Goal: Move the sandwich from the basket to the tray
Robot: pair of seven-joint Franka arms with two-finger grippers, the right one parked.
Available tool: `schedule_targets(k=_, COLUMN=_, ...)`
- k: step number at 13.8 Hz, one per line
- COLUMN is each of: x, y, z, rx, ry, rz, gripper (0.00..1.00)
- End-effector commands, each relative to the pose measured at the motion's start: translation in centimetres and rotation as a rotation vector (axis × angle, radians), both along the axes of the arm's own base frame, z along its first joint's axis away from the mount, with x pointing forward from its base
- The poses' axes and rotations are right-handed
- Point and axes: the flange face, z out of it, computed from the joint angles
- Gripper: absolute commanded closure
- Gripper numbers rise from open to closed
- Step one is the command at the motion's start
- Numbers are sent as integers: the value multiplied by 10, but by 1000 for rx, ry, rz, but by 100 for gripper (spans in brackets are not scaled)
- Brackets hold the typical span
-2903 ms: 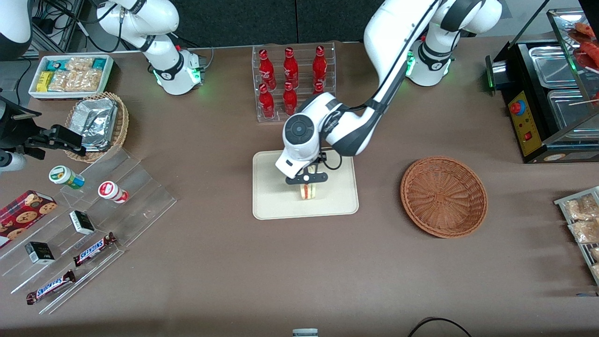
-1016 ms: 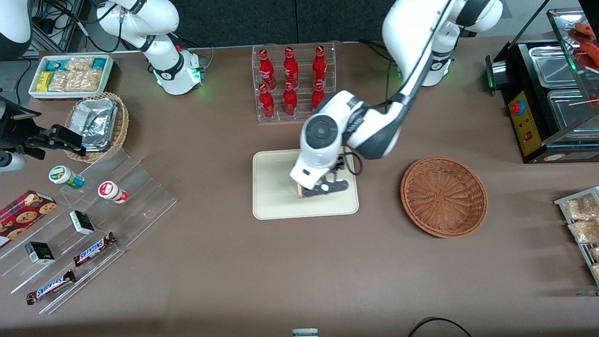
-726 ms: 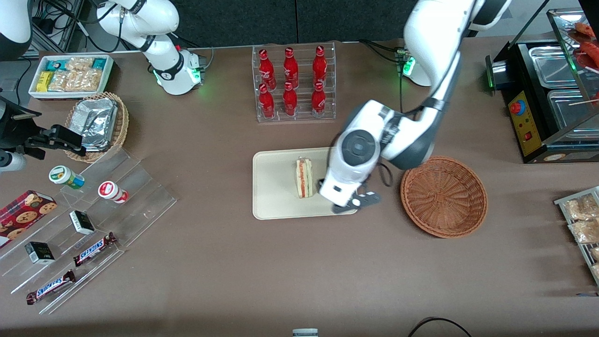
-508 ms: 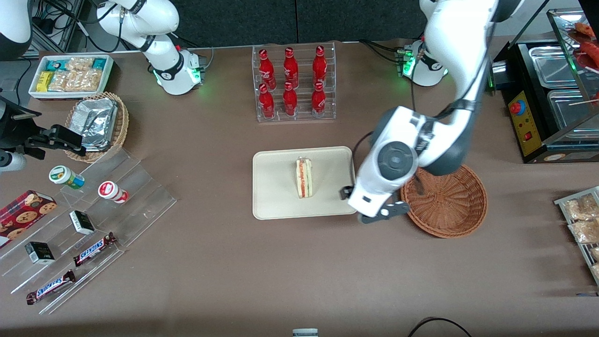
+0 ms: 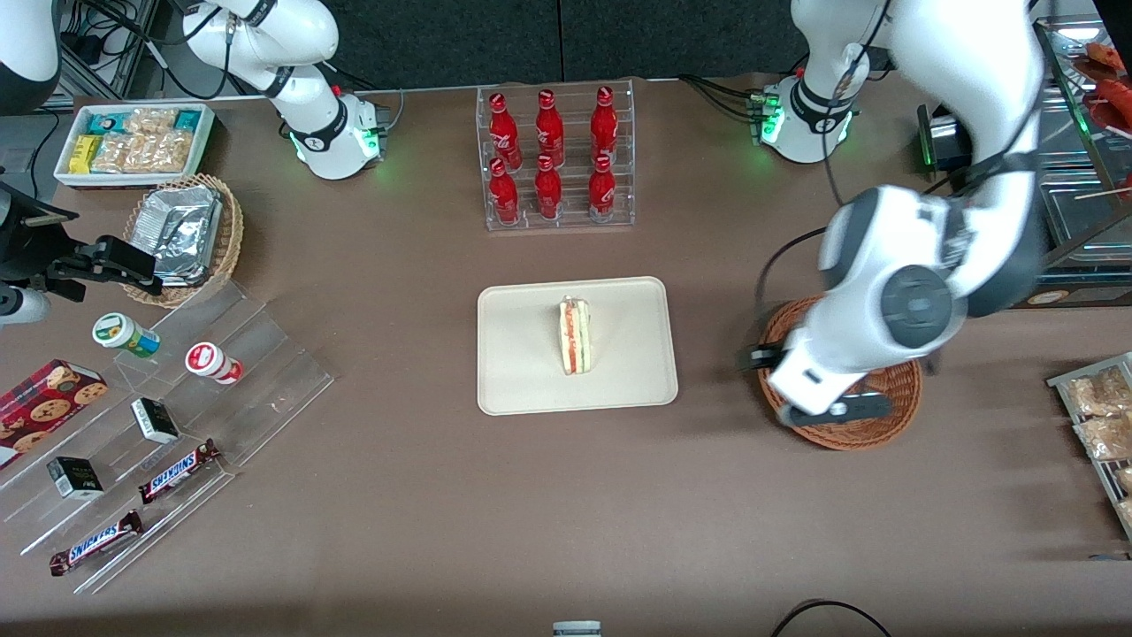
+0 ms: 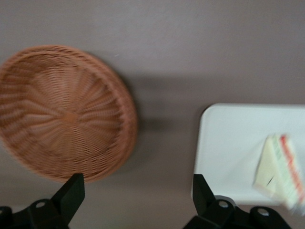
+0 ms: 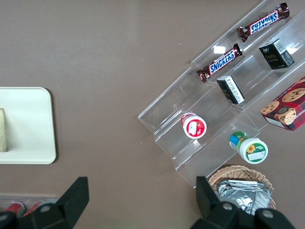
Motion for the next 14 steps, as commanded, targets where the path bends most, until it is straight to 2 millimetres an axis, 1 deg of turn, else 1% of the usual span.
schedule_targets(k=1, x=-27, y=52, z=50, rx=-27, ry=20, rz=-101, gripper=0)
schedule_targets(k=3, x=-35, y=84, z=74, rx=-45, ry=21, rz=-139, gripper=0)
schedule_targets(k=5, x=-48, y=107, z=102, rx=-38, ry=3, rz=-113, gripper=0)
schedule_targets(k=6, x=-56, y=116, z=115, rx=-32, ry=-1, rz=-100, gripper=0)
schedule_targets(k=8, x=-74, y=126, z=137, rx=16, ry=10, rz=-91, gripper=0)
schedule_targets(k=10, x=-90, y=131, z=156, rx=41, ry=16, rz=-86, gripper=0)
schedule_targets(k=11, x=-94, y=141, z=164, rx=42, ry=4, rz=-69, gripper=0)
schedule_targets(k=12, x=-98, y=146, z=169, rx=42, ry=1, rz=-62, gripper=0)
schedule_targets(k=13, x=-98, y=153, z=169, rx=41, ry=3, rz=-53, gripper=0)
schedule_targets(k=14, x=-98, y=157, z=166, rx=40, ry=12, rz=-48, gripper=0)
